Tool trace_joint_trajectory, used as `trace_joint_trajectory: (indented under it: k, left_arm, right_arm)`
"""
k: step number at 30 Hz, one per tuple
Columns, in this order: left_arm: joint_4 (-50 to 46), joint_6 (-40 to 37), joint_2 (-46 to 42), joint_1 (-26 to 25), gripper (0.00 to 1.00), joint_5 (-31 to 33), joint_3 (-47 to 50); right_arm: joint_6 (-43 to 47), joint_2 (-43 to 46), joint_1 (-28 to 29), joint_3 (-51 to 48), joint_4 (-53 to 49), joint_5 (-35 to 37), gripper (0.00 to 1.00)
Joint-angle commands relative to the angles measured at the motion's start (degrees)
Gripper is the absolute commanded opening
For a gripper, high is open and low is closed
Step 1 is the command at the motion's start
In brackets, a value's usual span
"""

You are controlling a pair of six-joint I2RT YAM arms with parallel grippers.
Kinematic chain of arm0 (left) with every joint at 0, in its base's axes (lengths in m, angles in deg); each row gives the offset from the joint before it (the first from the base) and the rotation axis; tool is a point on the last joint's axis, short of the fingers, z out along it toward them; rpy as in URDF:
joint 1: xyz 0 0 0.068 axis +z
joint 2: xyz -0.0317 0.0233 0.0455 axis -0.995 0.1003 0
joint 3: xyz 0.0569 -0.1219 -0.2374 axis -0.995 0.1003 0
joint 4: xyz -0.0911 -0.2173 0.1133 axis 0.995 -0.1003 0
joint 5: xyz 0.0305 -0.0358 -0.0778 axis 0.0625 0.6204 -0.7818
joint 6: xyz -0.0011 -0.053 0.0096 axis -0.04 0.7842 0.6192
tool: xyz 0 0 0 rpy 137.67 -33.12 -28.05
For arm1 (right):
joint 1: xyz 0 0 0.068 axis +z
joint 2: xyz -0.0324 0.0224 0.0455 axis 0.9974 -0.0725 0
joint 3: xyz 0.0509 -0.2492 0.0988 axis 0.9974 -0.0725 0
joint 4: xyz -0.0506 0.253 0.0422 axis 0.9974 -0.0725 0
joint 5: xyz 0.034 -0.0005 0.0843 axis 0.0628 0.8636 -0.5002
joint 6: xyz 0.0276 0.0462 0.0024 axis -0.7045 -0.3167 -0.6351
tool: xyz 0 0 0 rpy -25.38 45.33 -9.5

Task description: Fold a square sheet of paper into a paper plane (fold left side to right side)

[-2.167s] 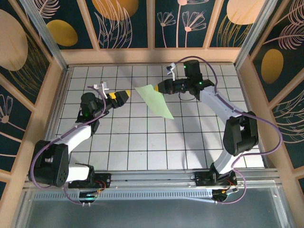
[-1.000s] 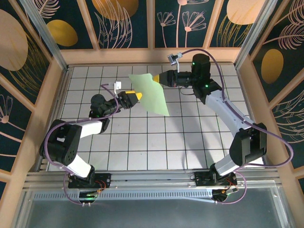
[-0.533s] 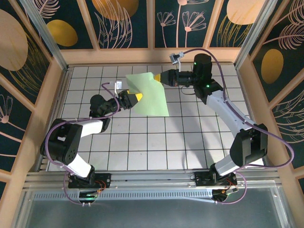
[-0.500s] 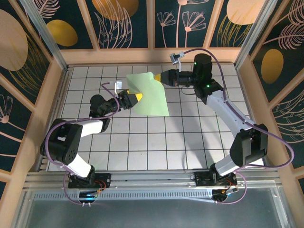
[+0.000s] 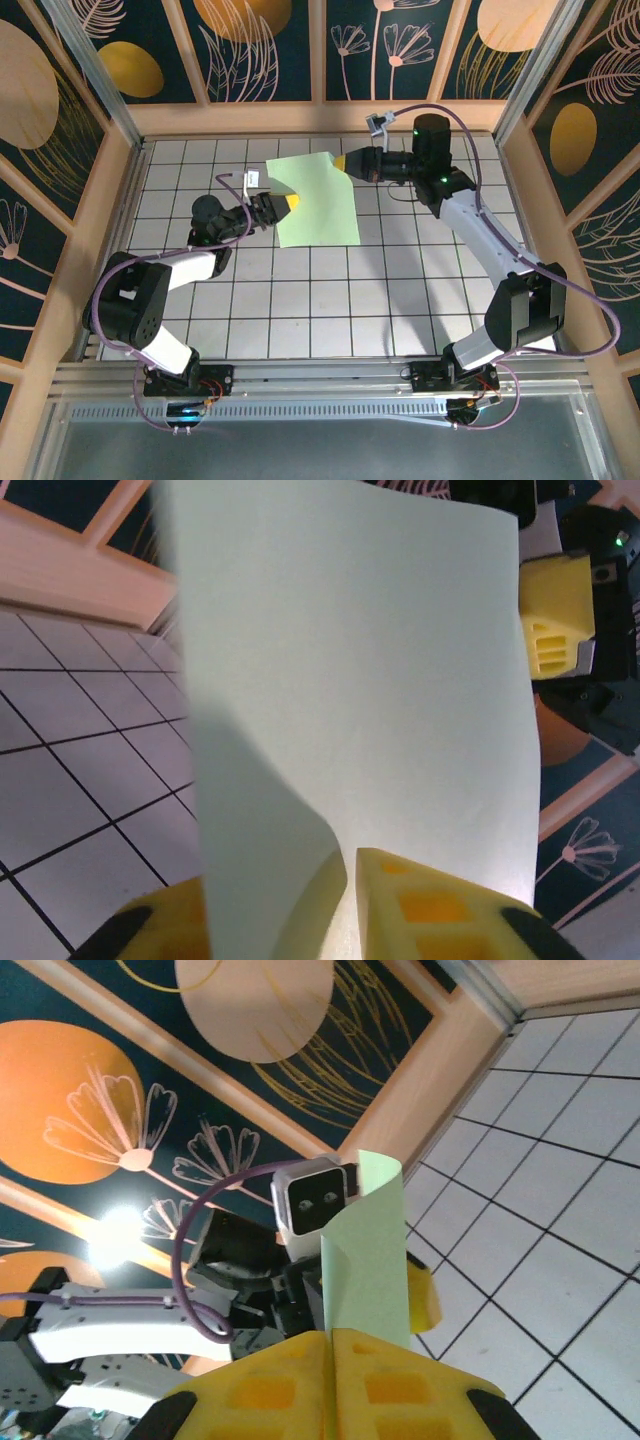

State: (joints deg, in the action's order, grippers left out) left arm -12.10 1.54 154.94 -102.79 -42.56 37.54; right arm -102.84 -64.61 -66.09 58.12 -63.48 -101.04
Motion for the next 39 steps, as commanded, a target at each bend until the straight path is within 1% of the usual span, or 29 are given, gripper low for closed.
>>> trace_joint_trajectory:
  k: [1,5,7,9,11,13,15,17,21,24,26,27,34,39]
  left_arm:
    - [-8.26,-2.24,0.11,-0.29,0.11,1.55,-2.53]
    - [-19.02,-3.95,1.18,-0.33,0.00,3.23,-3.76]
    - [-23.56,-4.59,2.19,-0.26,0.00,3.18,-4.20]
    - [-29.56,-6.24,3.67,-0.34,0.00,2.90,-5.23]
    - [-35.56,-8.08,5.39,-0.27,0.00,3.27,-6.51]
    - [-40.59,-9.81,6.93,-0.26,0.00,3.60,-7.91]
    - [-44.87,-11.25,10.58,-0.27,0.00,4.07,-9.46]
    - [-49.02,-12.80,12.94,-0.26,0.00,4.54,-11.36]
    - [-58.16,-16.99,16.70,-0.26,0.00,6.24,-15.71]
    - [-62.42,-19.01,18.22,-0.26,0.00,6.85,-17.39]
    - [-64.02,-19.89,18.57,-0.27,0.01,7.26,-17.39]
    - [-64.51,-20.13,18.75,-0.25,0.02,7.41,-19.12]
    - [-64.82,-20.15,18.53,-0.27,0.07,6.98,-19.00]
    - [-62.69,-18.37,17.58,-0.32,0.21,5.72,-18.46]
  right_arm:
    - [4.58,0.90,-1.20,-1.15,-4.76,3.49,0.15]
    - [7.56,0.42,-2.44,-3.21,-7.74,7.26,0.30]
    - [8.84,0.20,-3.26,-4.49,-8.80,9.35,0.37]
    - [9.86,-0.19,-4.06,-5.83,-10.00,12.11,0.42]
    - [11.31,-0.83,-4.19,-6.73,-11.68,15.02,0.45]
    - [12.03,-1.85,-4.20,-7.69,-12.49,16.19,0.46]
    - [11.79,-2.97,-4.04,-9.14,-12.13,17.20,0.44]
    - [11.14,-4.19,-3.44,-11.03,-10.98,18.08,0.40]
    - [9.30,-8.07,-0.95,-13.93,-7.66,18.21,0.28]
    - [8.42,-12.56,1.20,-14.53,-6.37,18.39,0.19]
    - [7.78,-15.49,2.17,-14.65,-5.79,19.02,0.15]
    - [7.44,-16.78,2.52,-14.83,-5.32,19.49,0.15]
    - [7.16,-23.14,3.90,-14.28,-5.97,21.99,0.13]
    - [7.86,-24.99,4.20,-14.32,-8.50,25.36,0.12]
